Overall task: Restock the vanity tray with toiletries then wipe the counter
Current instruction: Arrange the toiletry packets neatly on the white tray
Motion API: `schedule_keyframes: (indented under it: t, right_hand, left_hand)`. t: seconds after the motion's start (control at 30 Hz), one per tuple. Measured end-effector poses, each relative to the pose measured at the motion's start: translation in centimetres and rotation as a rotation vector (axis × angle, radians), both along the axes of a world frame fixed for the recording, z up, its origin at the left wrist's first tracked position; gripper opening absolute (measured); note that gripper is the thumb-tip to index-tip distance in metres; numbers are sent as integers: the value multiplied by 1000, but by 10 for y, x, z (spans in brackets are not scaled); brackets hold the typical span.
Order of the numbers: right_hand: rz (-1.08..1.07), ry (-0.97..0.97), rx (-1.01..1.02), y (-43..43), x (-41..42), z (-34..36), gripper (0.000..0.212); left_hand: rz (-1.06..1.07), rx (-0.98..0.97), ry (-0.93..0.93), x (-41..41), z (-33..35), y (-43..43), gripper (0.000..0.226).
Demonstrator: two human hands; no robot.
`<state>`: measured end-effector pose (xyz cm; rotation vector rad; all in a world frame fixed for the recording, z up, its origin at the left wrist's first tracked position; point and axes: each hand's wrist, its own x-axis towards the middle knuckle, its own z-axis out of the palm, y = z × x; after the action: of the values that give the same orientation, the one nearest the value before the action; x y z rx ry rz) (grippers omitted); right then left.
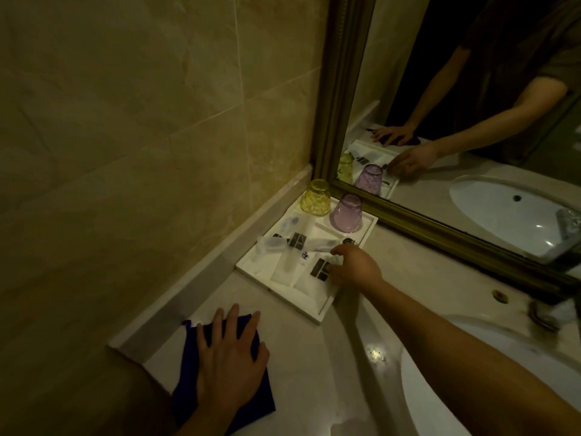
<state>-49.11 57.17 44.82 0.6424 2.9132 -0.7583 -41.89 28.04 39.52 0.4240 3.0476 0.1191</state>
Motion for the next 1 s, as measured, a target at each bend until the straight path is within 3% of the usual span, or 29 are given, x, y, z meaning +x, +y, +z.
schedule_keyframes:
  t: [0.17, 0.4, 0.53, 0.63, 0.77, 1.0]
  right_hand:
    - [128, -86, 162, -6, -8, -7, 49]
    - [209, -123, 72, -5, 5, -15, 51]
    - [59, 30, 23, 7, 7, -9, 38]
    - [-62, 139, 108, 28, -5, 3, 28]
    - [4, 82, 214, 41, -24, 10, 30]
    - [23, -18, 308, 41, -26, 4, 11]
  left_hand:
    - [-2, 17, -10, 1, 3, 0, 59]
    - [4, 27, -12, 1, 2, 1, 61]
    - [0, 37, -9, 1, 3, 1, 61]
    - [8, 45, -30, 1, 5, 2, 63]
    - [26, 66, -41, 1, 8, 3, 64]
    - [21, 80, -82, 2, 15, 3, 60]
